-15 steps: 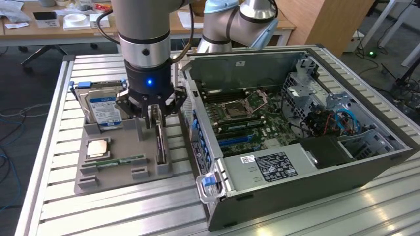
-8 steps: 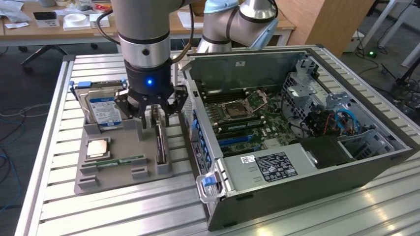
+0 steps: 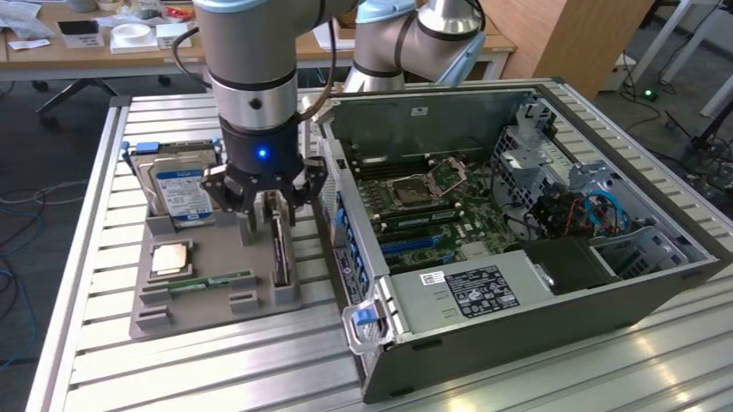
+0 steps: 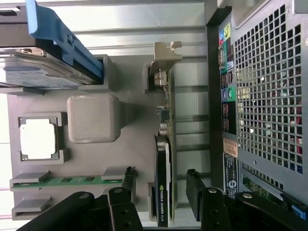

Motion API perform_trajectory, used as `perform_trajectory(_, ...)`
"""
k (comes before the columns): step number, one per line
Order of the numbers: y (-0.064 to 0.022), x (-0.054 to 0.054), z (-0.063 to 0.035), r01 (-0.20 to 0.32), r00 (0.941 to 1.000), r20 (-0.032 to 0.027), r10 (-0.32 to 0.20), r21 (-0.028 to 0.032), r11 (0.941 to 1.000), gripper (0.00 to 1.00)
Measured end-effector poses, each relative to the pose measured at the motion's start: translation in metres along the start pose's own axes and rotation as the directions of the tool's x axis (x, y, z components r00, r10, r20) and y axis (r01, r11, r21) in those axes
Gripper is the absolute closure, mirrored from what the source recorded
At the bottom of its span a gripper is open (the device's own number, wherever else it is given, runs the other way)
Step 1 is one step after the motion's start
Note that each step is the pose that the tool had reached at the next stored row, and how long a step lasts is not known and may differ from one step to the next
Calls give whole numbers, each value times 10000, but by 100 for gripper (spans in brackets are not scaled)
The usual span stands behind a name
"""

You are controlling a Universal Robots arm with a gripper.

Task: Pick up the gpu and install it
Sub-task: 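Pick up the gpu and move the gpu toward the slot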

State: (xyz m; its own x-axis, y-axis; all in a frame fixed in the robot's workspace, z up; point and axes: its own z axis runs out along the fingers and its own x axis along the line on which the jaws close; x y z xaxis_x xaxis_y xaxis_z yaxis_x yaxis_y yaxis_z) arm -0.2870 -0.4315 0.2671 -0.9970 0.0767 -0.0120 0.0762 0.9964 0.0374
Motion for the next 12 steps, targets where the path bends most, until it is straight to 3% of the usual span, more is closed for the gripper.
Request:
perform_trajectory(5,-3,1,79,0,10000,0,0,1,10000,45)
perform_trajectory(12,-2,-13,87,-1,10000,1,1,-17,10000,45)
